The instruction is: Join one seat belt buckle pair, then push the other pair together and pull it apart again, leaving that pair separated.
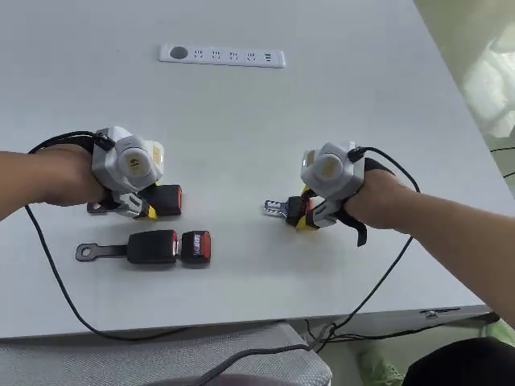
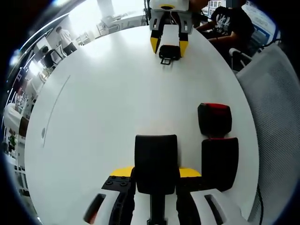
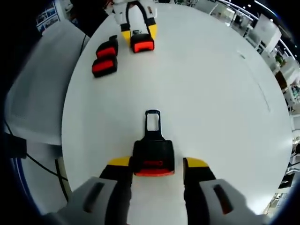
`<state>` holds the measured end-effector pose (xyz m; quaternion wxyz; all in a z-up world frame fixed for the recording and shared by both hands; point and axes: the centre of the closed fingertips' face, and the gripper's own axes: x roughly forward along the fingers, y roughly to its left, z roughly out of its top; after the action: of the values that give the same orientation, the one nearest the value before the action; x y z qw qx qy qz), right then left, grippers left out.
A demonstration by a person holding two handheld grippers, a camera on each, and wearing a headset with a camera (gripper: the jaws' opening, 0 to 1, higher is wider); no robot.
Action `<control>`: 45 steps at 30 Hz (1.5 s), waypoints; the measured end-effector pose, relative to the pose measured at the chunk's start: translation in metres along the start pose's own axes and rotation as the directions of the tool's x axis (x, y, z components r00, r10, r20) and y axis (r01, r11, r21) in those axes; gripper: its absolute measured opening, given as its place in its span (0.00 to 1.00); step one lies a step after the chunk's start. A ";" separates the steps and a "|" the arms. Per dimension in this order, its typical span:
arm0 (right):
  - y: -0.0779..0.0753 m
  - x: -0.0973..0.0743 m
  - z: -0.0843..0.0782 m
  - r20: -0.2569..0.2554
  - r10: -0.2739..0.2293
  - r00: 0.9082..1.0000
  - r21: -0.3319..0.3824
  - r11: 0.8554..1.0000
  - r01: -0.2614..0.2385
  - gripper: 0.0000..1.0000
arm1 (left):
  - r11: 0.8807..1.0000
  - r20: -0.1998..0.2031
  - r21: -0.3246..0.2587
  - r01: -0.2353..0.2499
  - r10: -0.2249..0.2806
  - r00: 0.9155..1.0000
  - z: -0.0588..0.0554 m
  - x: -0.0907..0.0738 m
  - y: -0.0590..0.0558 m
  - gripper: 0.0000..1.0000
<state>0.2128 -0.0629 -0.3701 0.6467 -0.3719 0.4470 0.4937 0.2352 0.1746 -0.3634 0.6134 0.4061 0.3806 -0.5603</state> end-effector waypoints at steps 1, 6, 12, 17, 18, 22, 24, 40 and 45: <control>0.000 0.000 -0.001 -0.010 -0.005 1.000 -0.016 1.000 0.005 0.47 | 1.000 -0.001 -0.001 -0.002 0.002 1.000 0.000 0.000 0.000 0.34; 0.000 -0.001 -0.008 -0.005 -0.036 0.999 0.033 0.999 0.036 0.54 | 1.000 -0.005 -0.001 -0.014 0.014 1.000 -0.007 -0.008 -0.006 0.40; -0.006 -0.012 -0.021 0.017 -0.122 0.992 0.095 0.988 0.120 0.63 | 0.988 0.064 -0.087 -0.127 0.132 0.989 -0.014 -0.040 0.002 0.47; 0.011 -0.022 -0.018 0.075 -0.155 0.985 0.134 0.980 0.144 0.70 | 0.974 0.115 -0.167 -0.155 0.176 0.978 -0.024 -0.063 -0.018 0.54; 0.015 -0.022 -0.017 0.079 -0.154 0.985 0.129 0.981 0.143 0.72 | 0.971 0.117 -0.177 -0.159 0.181 0.976 -0.027 -0.065 -0.022 0.56; 0.031 -0.027 -0.001 0.135 -0.158 0.978 0.136 0.981 0.139 0.78 | 0.942 0.078 -0.293 -0.166 0.196 0.978 -0.048 -0.072 -0.048 0.62; 0.035 -0.030 0.010 0.178 -0.173 0.969 0.153 0.977 0.147 0.81 | 0.932 0.074 -0.309 -0.190 0.222 0.972 -0.052 -0.076 -0.055 0.68; 0.068 -0.043 0.043 0.290 -0.202 0.936 0.285 0.951 0.117 0.95 | 0.839 0.121 -0.492 -0.232 0.329 0.936 -0.065 -0.097 -0.082 0.88; 0.070 -0.055 0.043 0.301 -0.240 0.923 0.320 0.937 0.139 0.95 | 0.795 0.129 -0.558 -0.238 0.366 0.922 -0.073 -0.116 -0.087 0.92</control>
<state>0.1479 -0.0241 -0.3072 0.8063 -0.2245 0.3598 0.4124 0.1381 0.2825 -0.2905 0.8233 0.2082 0.3769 -0.3698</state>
